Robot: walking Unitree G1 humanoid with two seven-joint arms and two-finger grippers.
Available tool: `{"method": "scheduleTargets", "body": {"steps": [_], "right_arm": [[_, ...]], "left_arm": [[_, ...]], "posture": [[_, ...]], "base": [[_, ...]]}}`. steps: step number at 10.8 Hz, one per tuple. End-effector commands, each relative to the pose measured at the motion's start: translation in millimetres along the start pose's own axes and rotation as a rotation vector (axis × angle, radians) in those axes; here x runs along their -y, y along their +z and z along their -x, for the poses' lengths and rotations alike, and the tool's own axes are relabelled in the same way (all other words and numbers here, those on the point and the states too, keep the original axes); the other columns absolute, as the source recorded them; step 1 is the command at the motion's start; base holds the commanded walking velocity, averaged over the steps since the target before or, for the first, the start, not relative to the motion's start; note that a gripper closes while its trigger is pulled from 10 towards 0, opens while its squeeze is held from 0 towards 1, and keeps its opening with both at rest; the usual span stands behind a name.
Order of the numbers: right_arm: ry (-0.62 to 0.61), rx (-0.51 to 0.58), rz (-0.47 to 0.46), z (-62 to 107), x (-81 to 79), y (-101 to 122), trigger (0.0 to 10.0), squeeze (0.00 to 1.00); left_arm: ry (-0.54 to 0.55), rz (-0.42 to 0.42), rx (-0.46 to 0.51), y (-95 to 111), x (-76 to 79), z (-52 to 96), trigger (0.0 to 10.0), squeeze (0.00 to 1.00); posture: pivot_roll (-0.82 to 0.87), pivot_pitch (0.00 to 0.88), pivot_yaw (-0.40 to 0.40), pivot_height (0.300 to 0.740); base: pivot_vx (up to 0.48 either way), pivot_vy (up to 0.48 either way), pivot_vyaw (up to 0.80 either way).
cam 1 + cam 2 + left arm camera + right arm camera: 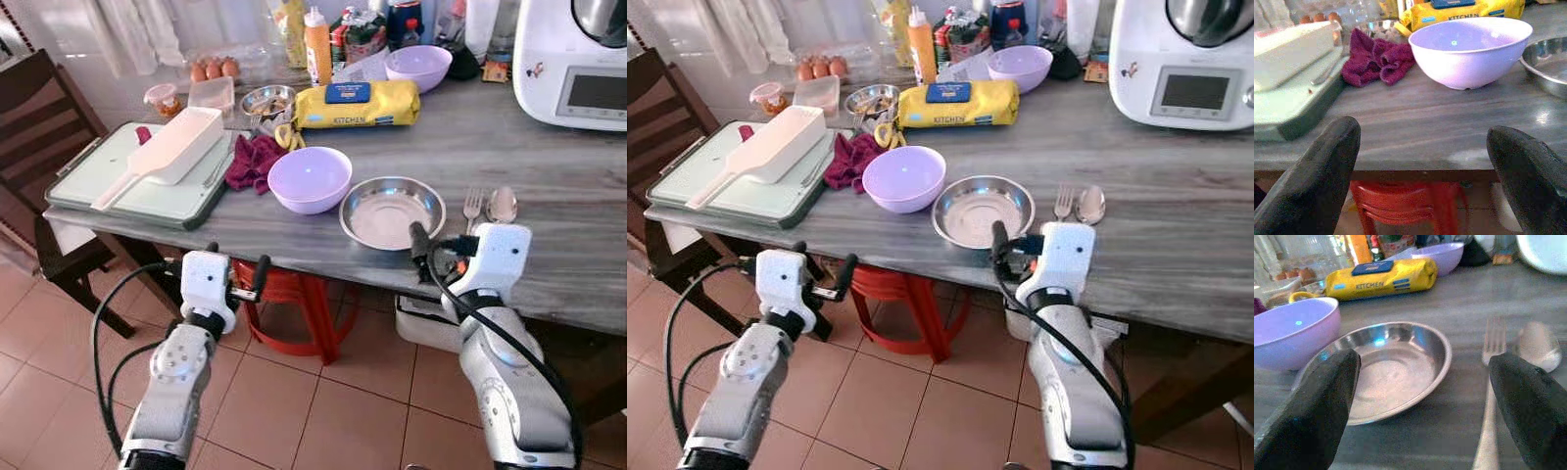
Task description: Setting the table
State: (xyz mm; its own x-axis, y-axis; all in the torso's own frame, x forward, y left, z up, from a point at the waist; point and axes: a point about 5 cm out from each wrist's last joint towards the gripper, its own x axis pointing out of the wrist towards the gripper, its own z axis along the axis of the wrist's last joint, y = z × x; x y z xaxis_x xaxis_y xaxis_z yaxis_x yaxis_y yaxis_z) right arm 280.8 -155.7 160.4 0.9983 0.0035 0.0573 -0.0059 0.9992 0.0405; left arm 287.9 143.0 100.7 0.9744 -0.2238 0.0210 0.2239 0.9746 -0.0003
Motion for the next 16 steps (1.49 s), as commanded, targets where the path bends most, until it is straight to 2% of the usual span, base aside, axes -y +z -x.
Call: {"method": "scheduleTargets", "body": {"steps": [1, 2, 3, 5, 8, 11, 16], "right_arm": [[-0.001, 0.003, 0.005, 2.4, -2.6, 1.5, 10.0, 0.00], [0.004, 0.018, 0.014, 5.2, -2.7, 1.7, 10.0, 0.00], [0.000, 0.014, -0.004, 6.5, -3.0, 0.4, 10.0, 0.00], [-0.008, -0.010, -0.009, 6.8, -4.2, -3.2, 10.0, 0.00], [-0.016, -0.028, -0.014, 6.9, -3.8, -6.8, 10.0, 0.00], [-0.020, -0.035, -0.022, 5.5, -3.2, -7.5, 10.0, 0.00], [-0.032, -0.026, -0.024, 2.5, -1.4, -5.7, 10.0, 0.00]], "left_arm": [[0.001, 0.052, -0.032, -3.2, -3.6, 3.0, 10.0, 0.00], [0.012, 0.053, -0.058, -3.9, -3.5, 2.6, 10.0, 0.00], [-0.022, 0.094, -0.072, -3.8, -1.8, 1.7, 10.0, 0.00], [-0.035, 0.064, -0.061, -2.5, -0.3, 0.3, 10.0, 0.00], [-0.094, 0.066, -0.081, -1.3, 6.3, -0.1, 10.0, 0.00], [-0.062, 0.056, -0.098, -4.2, 4.9, 0.3, 10.0, 0.00], [-0.054, 0.038, -0.110, -5.6, 7.7, -0.9, 10.0, 0.00]], "posture": [[-0.11, 0.077, 0.143, 0.740], [-0.11, 0.080, 0.145, 0.740], [-0.11, 0.083, 0.149, 0.740], [-0.12, 0.085, 0.154, 0.740], [-0.12, 0.092, 0.158, 0.740], [-0.11, 0.094, 0.156, 0.740], [-0.11, 0.093, 0.151, 0.740]], "base": [[0.000, 0.000, 0.00], [0.000, 0.000, 0.00], [0.000, 0.000, 0.00], [0.000, 0.000, 0.00], [0.000, 0.000, -0.76], [0.000, 0.000, -0.72], [-0.049, 0.000, 0.00]]}}
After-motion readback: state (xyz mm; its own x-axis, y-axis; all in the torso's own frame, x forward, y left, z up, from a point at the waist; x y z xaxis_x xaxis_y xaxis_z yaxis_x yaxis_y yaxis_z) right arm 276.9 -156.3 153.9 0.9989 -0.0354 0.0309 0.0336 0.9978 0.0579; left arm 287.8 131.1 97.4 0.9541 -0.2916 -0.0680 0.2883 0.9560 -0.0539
